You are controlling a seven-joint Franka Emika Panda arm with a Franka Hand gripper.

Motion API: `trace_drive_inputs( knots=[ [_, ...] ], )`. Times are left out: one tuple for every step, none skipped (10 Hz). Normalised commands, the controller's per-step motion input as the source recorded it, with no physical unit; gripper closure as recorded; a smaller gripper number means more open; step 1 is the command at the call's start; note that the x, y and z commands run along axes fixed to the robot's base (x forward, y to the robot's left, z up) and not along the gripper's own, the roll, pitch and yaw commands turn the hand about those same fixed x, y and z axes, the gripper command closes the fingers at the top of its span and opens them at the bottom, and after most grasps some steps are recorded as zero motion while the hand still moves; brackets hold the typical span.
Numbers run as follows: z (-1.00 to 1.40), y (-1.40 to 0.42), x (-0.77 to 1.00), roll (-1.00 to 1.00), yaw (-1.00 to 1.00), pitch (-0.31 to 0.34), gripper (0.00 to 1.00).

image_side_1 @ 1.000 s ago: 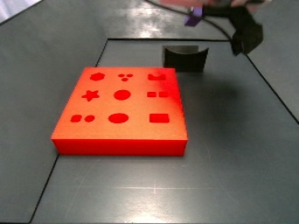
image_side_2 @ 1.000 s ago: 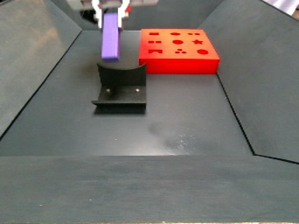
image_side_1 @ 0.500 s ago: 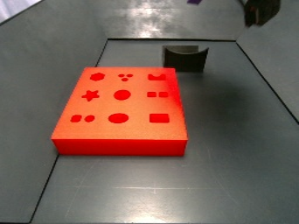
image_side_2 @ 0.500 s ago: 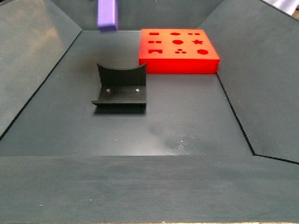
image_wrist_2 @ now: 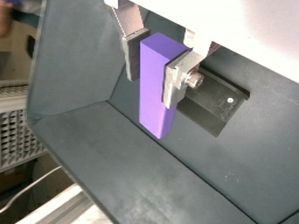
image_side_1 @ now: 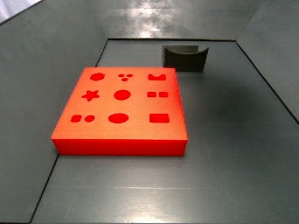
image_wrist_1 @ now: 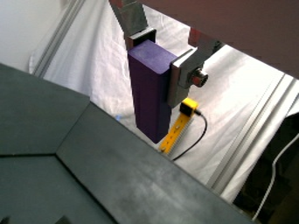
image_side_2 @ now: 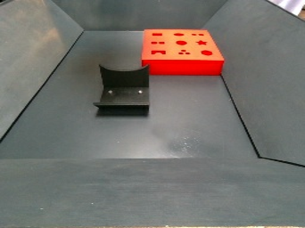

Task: Pick up the rectangle object. Move up. Place the rectangle object on the fixture. Regrasp the rectangle object. Move to above the board. Insert the rectangle object.
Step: Move to above the board.

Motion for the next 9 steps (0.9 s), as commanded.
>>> trace_drive_inputs(
  knots=[
    [1.00,-0.06,0.05,-0.04,0.10,-0.009,1.00],
    [0.84,-0.05,0.04,-0.04,0.07,-0.007,1.00],
    [0.62,-0.04,0.03,-0.04,0.04,0.014,1.00],
    [0.45,-0.03,0.02,-0.04,0.03,0.027,1.00],
    [0.23,-0.02,0.02,-0.04,0.02,0.056,1.00],
    [-0.04,-1.00,-0.67,-1.00,0.01,-0.005,1.00],
    [-0.05,-1.00,-0.68,-1.00,0.02,-0.008,1.00],
    [-0.04,-1.00,-0.70,-1.00,0.02,-0.021,1.00],
    [-0.07,-1.00,-0.74,-1.00,0.02,-0.035,1.00]
  ],
)
